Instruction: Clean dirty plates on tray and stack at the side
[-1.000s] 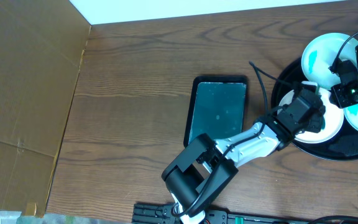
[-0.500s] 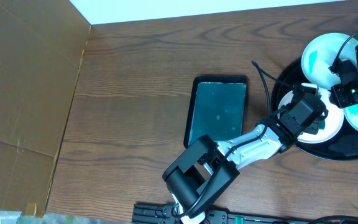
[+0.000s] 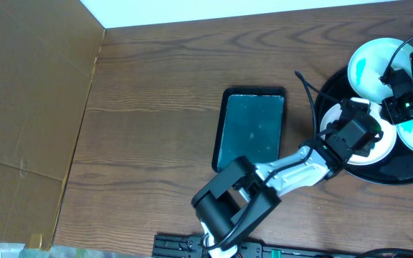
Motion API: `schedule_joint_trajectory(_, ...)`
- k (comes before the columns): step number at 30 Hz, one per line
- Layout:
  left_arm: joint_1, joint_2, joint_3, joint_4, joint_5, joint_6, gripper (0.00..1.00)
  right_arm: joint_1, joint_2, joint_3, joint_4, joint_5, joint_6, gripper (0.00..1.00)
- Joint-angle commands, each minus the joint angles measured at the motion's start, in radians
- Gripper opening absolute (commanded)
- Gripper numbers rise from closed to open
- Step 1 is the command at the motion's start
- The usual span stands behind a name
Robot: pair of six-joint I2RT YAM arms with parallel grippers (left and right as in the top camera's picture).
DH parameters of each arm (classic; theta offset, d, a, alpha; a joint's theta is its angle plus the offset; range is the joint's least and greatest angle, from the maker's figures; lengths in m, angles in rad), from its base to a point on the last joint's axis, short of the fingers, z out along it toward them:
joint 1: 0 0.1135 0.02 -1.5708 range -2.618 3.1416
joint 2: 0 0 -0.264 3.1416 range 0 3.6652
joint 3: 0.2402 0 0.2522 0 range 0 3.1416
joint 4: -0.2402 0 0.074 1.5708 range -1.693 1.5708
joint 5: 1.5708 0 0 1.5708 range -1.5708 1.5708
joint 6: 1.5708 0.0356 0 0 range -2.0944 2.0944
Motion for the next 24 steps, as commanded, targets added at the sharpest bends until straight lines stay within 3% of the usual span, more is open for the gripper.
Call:
schedule_joint_trajectory(1, 0.001, 0.062, 0.005, 0.013, -0.030, 0.016, 0.45, 0.001, 0.013, 0.008, 0.002, -0.011, -0.003, 0.24)
schedule_joint_trajectory(4, 0.001, 0.073, 0.005, 0.021, -0.030, 0.016, 0.44, 0.002, 0.013, 0.008, 0.001, -0.011, -0.003, 0.24)
schedule_joint_trajectory(7, 0.001, 0.072, 0.006, 0.027, -0.030, 0.016, 0.36, 0.001, 0.013, 0.008, 0.001, -0.011, -0.003, 0.22)
schedule_joint_trajectory(10, 0.001, 0.072, 0.006, 0.026, -0.031, 0.017, 0.26, 0.001, 0.013, 0.008, 0.002, -0.011, -0.003, 0.16)
schedule_joint_trajectory(13, 0.002, 0.072, 0.005, 0.025, -0.031, 0.026, 0.07, 0.001, 0.013, 0.008, 0.002, -0.011, -0.003, 0.05)
schedule_joint_trajectory(16, 0.003, 0.072, 0.005, 0.013, -0.068, 0.058, 0.07, 0.001, 0.013, 0.008, 0.002, -0.011, -0.003, 0.01)
schedule_joint_trajectory(24, 0.005, 0.071, 0.005, -0.060, -0.455, 0.112, 0.07, 0.001, 0.013, 0.008, 0.002, -0.003, -0.003, 0.01)
